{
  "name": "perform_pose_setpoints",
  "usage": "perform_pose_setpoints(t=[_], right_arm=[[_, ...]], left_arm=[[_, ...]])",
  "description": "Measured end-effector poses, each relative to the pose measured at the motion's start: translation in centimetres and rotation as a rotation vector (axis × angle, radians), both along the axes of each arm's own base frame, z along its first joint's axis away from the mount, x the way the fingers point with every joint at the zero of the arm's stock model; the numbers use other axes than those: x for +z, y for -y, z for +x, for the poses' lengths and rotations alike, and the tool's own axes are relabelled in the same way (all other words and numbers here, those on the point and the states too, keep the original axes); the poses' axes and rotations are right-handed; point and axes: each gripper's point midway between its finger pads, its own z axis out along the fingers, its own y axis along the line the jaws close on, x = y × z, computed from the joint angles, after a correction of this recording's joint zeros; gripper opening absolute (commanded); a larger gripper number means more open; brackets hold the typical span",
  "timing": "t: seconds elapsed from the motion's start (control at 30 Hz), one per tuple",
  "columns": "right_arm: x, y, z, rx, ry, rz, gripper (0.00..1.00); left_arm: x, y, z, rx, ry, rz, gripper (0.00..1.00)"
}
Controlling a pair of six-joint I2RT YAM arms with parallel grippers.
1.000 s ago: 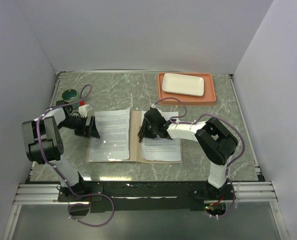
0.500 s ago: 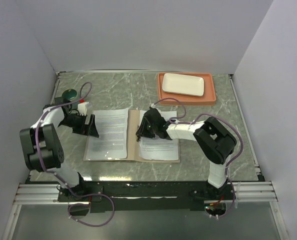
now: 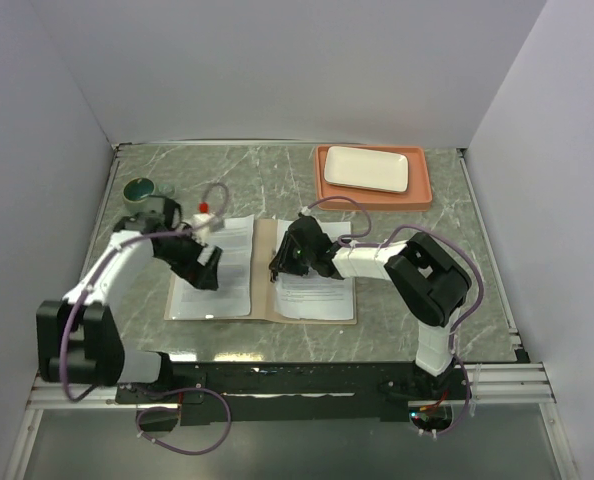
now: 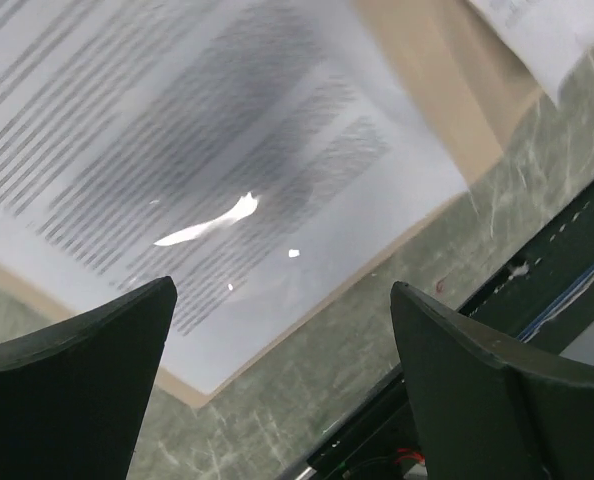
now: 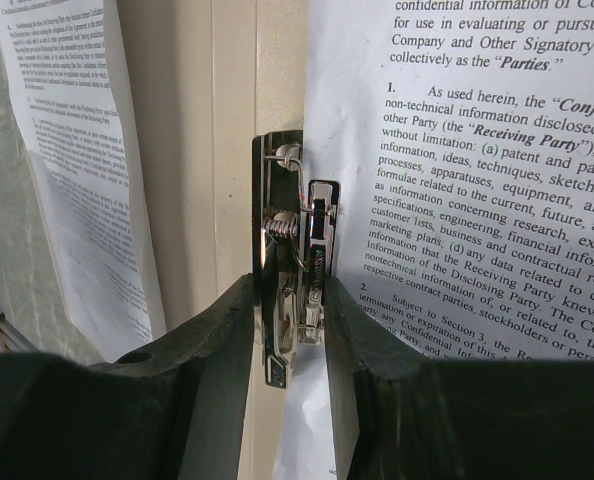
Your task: Put the files into the folder
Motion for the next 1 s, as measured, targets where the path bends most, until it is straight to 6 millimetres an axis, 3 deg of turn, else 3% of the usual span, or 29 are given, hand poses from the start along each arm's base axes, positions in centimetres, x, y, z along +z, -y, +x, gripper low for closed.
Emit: perform_pose_setpoints(t=[0.13,0.27,0.6,1.0], right_arm=[[0.1,0.0,0.0,0.003,-0.006,0.008,0.0],[0.0,0.0,0.0,0.0,-0.01,0.013,0.0],[0.0,0.0,0.1,-0.003,-0.017,0.019,0.0],[0.1,0.0,0.0,-0.007,-0.024,0.026,0.0]], left_arm=[[1.4,3.2,-1.4,-0.184,0.167,0.085,0.96],[2.3,3.6,-1.7,-0.264,0.363,0.203,0.96],[-2.9,4.6,-6.9,-0.541,0.522,0.444,0.96],[-4.4,6.1,-6.4,-0.558,0.673,0.559,0.96]])
